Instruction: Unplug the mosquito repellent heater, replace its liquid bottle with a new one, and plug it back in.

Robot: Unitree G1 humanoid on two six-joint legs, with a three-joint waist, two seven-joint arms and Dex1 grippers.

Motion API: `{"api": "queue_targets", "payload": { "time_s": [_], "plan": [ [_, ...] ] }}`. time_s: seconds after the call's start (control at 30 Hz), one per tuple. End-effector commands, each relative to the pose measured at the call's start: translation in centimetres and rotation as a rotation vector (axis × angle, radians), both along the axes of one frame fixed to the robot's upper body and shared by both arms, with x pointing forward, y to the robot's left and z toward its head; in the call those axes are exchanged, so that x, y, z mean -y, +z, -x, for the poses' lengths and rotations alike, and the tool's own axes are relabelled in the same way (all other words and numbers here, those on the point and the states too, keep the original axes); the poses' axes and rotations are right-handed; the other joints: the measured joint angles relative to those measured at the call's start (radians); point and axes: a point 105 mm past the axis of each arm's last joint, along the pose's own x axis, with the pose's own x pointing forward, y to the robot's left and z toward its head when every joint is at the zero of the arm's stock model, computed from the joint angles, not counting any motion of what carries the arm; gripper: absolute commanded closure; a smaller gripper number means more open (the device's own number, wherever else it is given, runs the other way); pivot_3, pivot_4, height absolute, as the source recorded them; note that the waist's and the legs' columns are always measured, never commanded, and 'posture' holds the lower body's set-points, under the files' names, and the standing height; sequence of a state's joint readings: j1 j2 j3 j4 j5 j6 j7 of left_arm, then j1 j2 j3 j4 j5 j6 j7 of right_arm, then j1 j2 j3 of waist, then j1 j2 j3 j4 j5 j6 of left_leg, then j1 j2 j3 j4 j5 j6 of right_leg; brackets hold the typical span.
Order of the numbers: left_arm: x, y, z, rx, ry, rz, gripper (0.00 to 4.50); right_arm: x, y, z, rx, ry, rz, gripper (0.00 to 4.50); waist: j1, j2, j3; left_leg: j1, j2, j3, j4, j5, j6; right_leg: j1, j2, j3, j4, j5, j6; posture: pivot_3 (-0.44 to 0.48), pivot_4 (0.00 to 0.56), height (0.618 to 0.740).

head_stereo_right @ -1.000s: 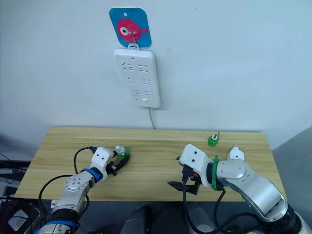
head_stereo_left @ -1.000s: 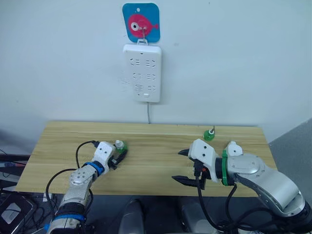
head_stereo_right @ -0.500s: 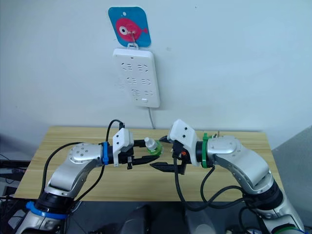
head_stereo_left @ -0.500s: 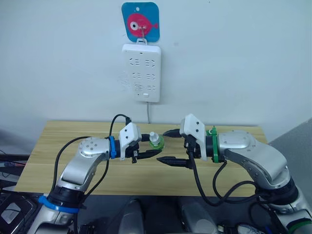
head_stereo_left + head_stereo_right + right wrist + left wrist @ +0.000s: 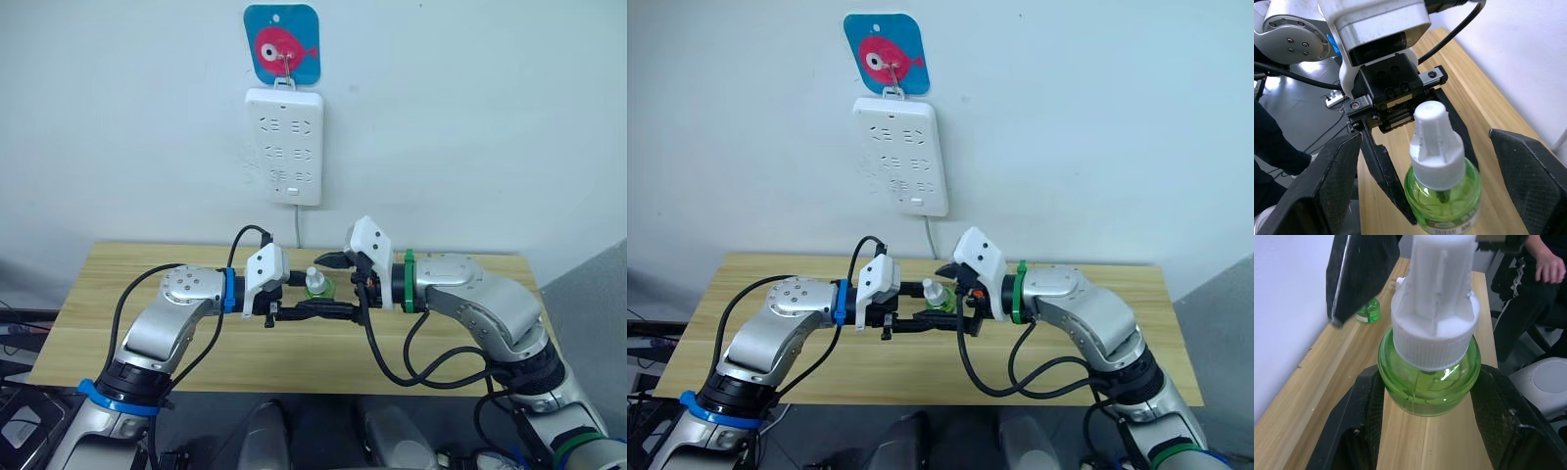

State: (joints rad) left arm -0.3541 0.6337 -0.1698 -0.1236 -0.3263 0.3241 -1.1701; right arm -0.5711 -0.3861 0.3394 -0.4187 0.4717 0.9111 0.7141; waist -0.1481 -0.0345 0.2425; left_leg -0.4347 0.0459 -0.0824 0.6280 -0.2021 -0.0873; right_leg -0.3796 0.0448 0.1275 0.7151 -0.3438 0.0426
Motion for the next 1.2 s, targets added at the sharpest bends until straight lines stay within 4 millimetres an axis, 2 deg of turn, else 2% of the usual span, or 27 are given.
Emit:
{"api": "queue_targets", "payload": {
  "time_s": [0.03,0.27,0.53,0.77,0.93,1.07,1.2],
  "plan": [
    [0.4,1.0,0.4,0.036,-0.030,0.036,2.29,-0.3,0.9,-0.3,0.064,-0.003,-0.021,0.79,0.000,0.000,-0.002,0.000,0.000,0.000,0.000,0.000,0.000,0.000,0.000,0.000,0.000,0.000,0.000,-0.165,0.125,0.740],
    [0.0,0.9,0.4,0.012,-0.014,0.056,2.29,-0.4,1.1,-0.4,0.081,0.003,-0.038,3.37,-0.001,0.001,-0.014,0.000,0.000,-0.001,0.000,0.001,-0.001,0.000,-0.001,-0.002,0.001,0.000,0.000,-0.168,0.117,0.740],
    [-0.6,2.2,0.3,-0.052,-0.020,0.148,2.29,0.3,2.0,-0.2,0.102,0.018,-0.079,3.43,-0.007,0.001,-0.027,0.000,-0.001,-0.002,0.001,0.002,-0.002,0.001,-0.001,-0.002,0.002,0.000,0.000,-0.176,0.097,0.740],
    [-1.8,2.0,0.3,-0.097,-0.039,0.109,0.03,1.4,3.7,-0.5,0.090,-0.006,-0.166,3.43,-0.027,0.002,-0.053,0.000,-0.001,-0.004,0.001,0.002,-0.003,0.002,-0.001,-0.004,0.002,0.000,-0.001,-0.180,0.067,0.740],
    [-1.1,3.7,1.2,-0.166,-0.122,0.158,0.00,1.8,4.3,-0.3,0.058,0.007,-0.200,3.43,-0.043,0.002,-0.070,0.001,-0.002,-0.006,0.001,0.002,-0.003,0.004,-0.001,-0.005,0.002,0.000,-0.001,-0.176,0.047,0.740],
    [-0.1,5.0,0.5,-0.161,-0.114,0.198,0.00,1.7,4.6,0.0,0.039,0.027,-0.217,3.43,-0.048,0.004,-0.086,0.001,-0.003,-0.008,0.002,0.003,-0.003,0.006,-0.001,-0.006,0.002,0.000,0.000,-0.177,0.038,0.740],
    [0.3,5.4,0.0,-0.152,-0.111,0.198,0.00,1.5,4.7,0.1,0.034,0.038,-0.223,3.43,-0.051,0.005,-0.101,0.002,-0.002,-0.009,0.002,0.003,-0.003,0.006,0.000,-0.006,0.003,0.000,0.000,-0.176,0.032,0.740]
  ]
}}
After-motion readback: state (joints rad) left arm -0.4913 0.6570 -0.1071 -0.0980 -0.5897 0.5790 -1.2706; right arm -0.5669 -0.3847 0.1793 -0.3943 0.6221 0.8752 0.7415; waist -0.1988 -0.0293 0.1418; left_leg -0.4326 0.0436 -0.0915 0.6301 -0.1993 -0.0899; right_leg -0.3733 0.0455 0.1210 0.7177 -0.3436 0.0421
